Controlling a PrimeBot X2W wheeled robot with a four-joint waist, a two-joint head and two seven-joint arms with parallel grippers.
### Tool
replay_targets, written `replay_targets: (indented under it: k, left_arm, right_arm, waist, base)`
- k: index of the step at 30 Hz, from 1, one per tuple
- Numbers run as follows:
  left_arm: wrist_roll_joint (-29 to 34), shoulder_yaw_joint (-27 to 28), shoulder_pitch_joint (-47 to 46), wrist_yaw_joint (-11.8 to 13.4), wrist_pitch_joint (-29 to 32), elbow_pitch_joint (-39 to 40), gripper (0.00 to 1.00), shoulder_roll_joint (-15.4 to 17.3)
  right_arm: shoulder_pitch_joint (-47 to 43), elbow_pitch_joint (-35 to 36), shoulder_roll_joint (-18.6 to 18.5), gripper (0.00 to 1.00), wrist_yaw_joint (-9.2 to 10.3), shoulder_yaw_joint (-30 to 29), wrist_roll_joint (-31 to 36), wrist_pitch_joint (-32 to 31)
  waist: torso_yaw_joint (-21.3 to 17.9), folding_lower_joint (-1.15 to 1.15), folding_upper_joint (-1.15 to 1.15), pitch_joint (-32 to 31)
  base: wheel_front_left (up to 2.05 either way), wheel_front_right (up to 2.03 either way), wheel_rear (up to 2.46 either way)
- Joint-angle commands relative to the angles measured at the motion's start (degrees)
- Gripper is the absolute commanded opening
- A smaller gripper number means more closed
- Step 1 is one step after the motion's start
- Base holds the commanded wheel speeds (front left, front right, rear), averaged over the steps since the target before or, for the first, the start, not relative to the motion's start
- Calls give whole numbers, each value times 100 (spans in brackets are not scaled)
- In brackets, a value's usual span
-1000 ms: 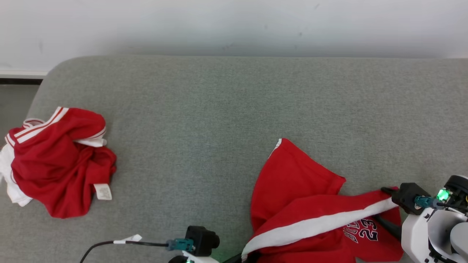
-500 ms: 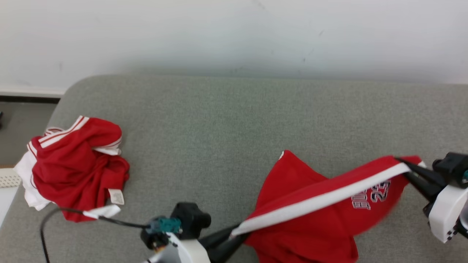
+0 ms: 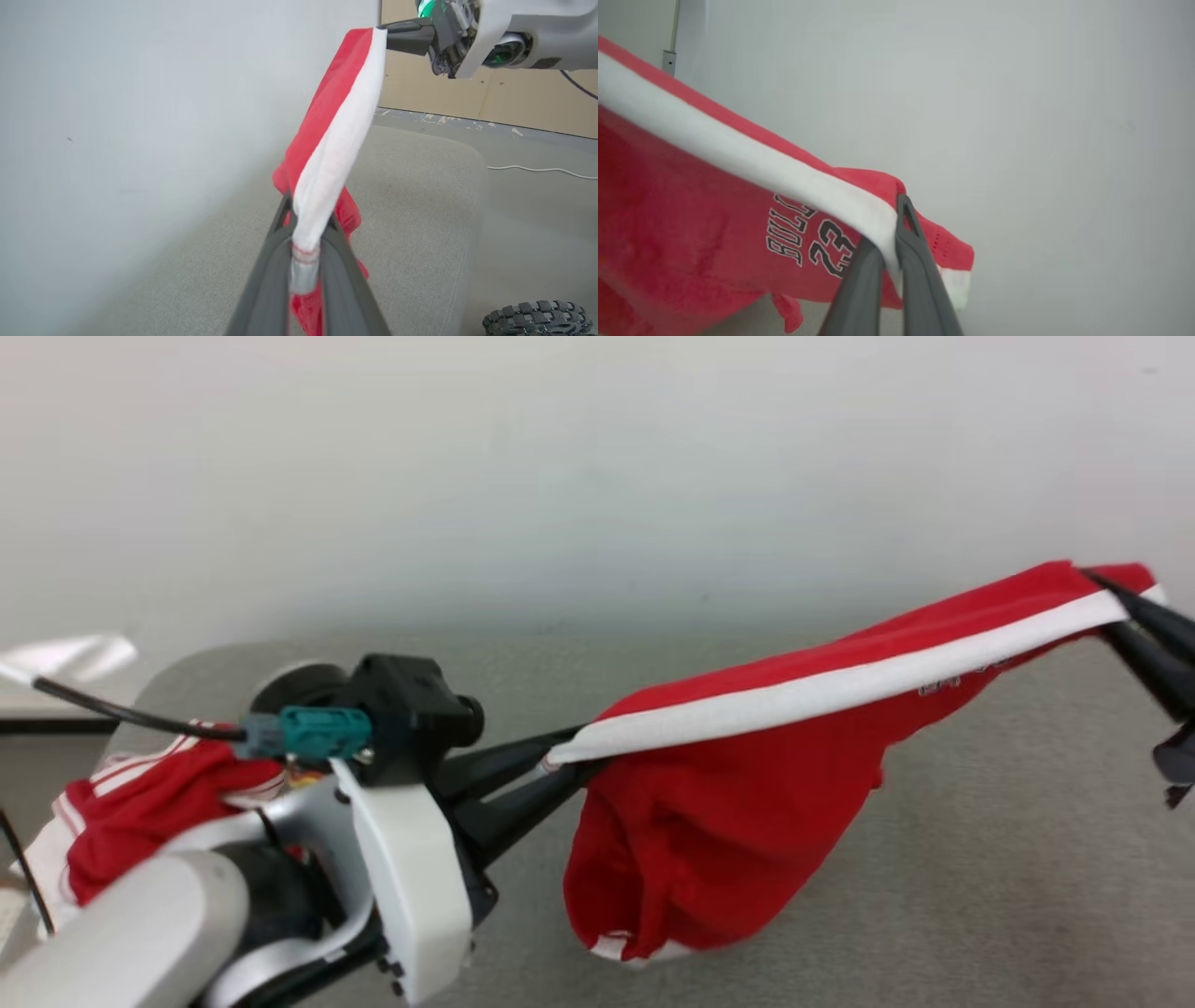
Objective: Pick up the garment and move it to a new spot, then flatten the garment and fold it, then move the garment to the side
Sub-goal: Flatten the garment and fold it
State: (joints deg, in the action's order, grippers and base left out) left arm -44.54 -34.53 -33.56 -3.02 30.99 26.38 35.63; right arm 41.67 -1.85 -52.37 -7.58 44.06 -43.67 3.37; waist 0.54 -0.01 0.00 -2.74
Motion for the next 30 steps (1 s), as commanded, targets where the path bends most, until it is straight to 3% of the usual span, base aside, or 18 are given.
replay_targets:
  k: [1,10,18,24,30]
  left_arm:
    - [-11,27,-86,-24,55,30,0,82]
    - [-733,371,-611,24,725,573,0,297]
    - [-1070,354,-1032,62,1106,422,0,189]
    - [-724,309,-2035,-98,1129,-619,0,-168]
    - [64,178,-3548,-320,630,-2243,0,-657]
  right_arm:
    - [-101,58,-77,0,17,-88,-66,-27]
    - [-860,1545,-467,0,17,-1897,-343,-792]
    - [-1317,2231,-225,0,17,-2708,-414,-1511]
    - [-372,1875,303,0,17,-2588,-244,-1829]
    - [1640,612,1085,0,17,-2086,429,-1914]
  waist:
    - [-147,1,0,-122]
    - [-561,1,0,-66]
    - [-717,1,0,571]
    - [-690,1,0,1747]
    - [-666,1,0,2797]
  base:
    - [0,0,0]
    - [0,0,0]
    - [0,0,0]
    - [0,0,0]
    - [0,0,0]
